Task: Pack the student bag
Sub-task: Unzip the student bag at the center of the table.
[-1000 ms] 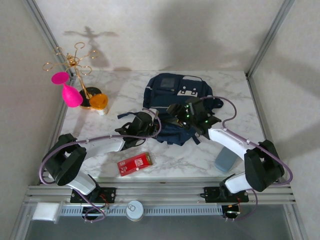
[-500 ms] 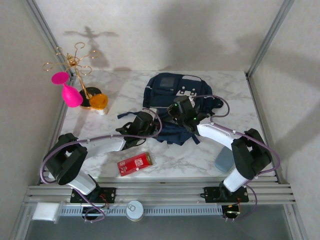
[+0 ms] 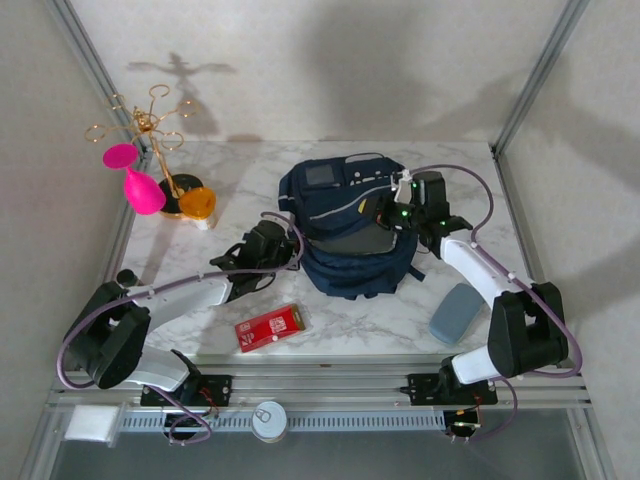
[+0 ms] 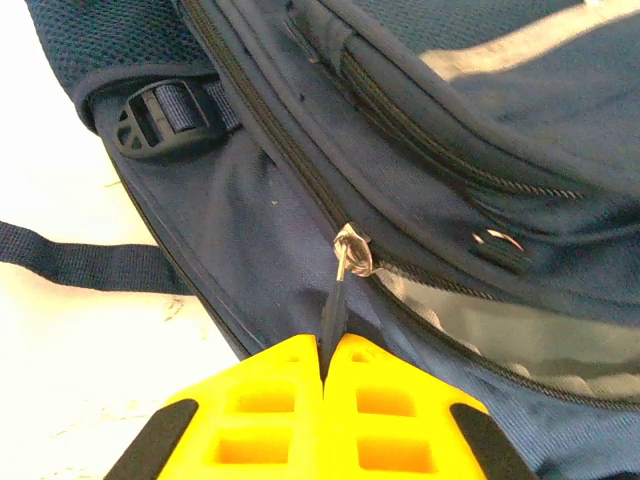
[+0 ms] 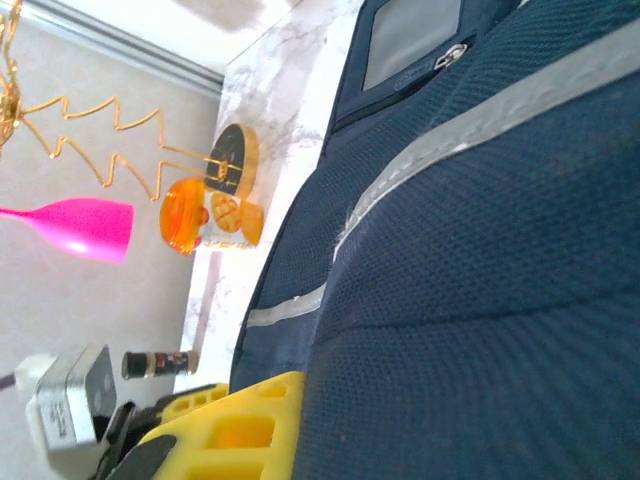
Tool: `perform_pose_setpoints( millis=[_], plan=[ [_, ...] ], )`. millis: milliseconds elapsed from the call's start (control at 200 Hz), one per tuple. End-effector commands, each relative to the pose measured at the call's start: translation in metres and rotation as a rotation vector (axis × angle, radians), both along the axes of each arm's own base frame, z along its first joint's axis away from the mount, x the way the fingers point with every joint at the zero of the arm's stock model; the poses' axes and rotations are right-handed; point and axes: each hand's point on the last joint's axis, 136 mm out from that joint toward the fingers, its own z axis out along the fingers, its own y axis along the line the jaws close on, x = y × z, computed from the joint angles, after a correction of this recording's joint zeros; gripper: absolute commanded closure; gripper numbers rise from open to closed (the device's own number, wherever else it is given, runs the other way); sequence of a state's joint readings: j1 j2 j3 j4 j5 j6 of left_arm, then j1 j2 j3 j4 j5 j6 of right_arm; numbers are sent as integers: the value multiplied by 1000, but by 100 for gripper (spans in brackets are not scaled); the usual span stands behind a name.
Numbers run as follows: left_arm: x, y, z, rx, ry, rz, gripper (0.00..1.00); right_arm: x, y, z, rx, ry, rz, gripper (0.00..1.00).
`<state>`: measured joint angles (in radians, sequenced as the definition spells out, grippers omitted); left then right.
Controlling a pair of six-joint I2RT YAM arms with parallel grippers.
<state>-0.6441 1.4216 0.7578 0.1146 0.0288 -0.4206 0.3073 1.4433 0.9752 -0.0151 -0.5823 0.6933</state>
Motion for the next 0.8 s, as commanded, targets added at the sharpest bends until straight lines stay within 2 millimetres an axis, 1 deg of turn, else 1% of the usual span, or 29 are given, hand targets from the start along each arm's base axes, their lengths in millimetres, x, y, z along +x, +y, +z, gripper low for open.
perform_pose_setpoints(
  millis=[0, 35, 120, 200, 225, 230, 235, 240, 305, 375, 426, 461, 506, 576, 636, 686, 721, 726, 736, 746, 751, 761, 796],
  plan=[
    [9, 34, -18, 66, 57, 118, 100, -7, 7, -1, 82, -43, 74, 100],
    [9, 28, -15, 47, 50, 95, 100, -6, 9, -10, 95, -21, 58, 100],
    [8, 20, -14, 22, 51, 59, 100, 0, 16, -19, 102, -18, 43, 100],
    [3, 13, -18, 20, 73, 13, 100, 1, 22, -19, 99, -9, 64, 100],
    [0, 11, -19, 25, 79, -2, 100, 0, 21, -18, 86, -5, 61, 93],
    [-1, 11, -19, 27, 81, -4, 100, -1, 20, -19, 80, -1, 57, 89],
    [-1, 11, -19, 29, 81, -4, 100, -1, 20, -19, 80, -1, 57, 89],
    [-1, 11, -19, 30, 80, -6, 100, -1, 19, -18, 71, -4, 54, 86],
    [-8, 13, -20, 50, 96, -11, 100, -7, 9, -20, 9, 6, 27, 65],
    [-15, 17, -17, 53, 114, -7, 78, -18, -6, -30, -76, 48, -15, 47],
    [-20, 19, -11, 37, 122, 7, 71, -30, -16, -37, -124, 79, -35, 38],
    [-23, 19, -3, 12, 122, 18, 69, -41, -26, -43, -159, 108, -53, 34],
    [-29, 13, 7, -38, 115, 21, 68, -54, -40, -48, -202, 133, -92, 29],
    [-39, -2, 23, -131, 107, -3, 62, -71, -70, -57, -256, 177, -196, 22],
    [-45, -17, 35, -181, 107, -15, 60, -82, -98, -58, -270, 210, -296, 18],
    [-50, -35, 44, -218, 104, -43, 60, -86, -125, -56, -289, 225, -394, 15],
    [-54, -53, 50, -247, 106, -79, 60, -88, -144, -53, -306, 231, -469, 13],
    [-55, -55, 50, -250, 107, -85, 60, -88, -144, -53, -306, 231, -469, 13],
    [-56, -61, 51, -258, 109, -96, 60, -88, -153, -53, -311, 235, -502, 12],
    [-57, -66, 52, -265, 112, -109, 59, -89, -162, -53, -320, 238, -537, 10],
    [-58, -69, 53, -269, 113, -113, 59, -89, -162, -53, -320, 238, -537, 10],
    [-59, -74, 54, -278, 115, -125, 59, -89, -170, -51, -324, 238, -566, 8],
    [-63, -92, 55, -299, 127, -154, 59, -90, -185, -49, -327, 242, -623, 3]
  ],
)
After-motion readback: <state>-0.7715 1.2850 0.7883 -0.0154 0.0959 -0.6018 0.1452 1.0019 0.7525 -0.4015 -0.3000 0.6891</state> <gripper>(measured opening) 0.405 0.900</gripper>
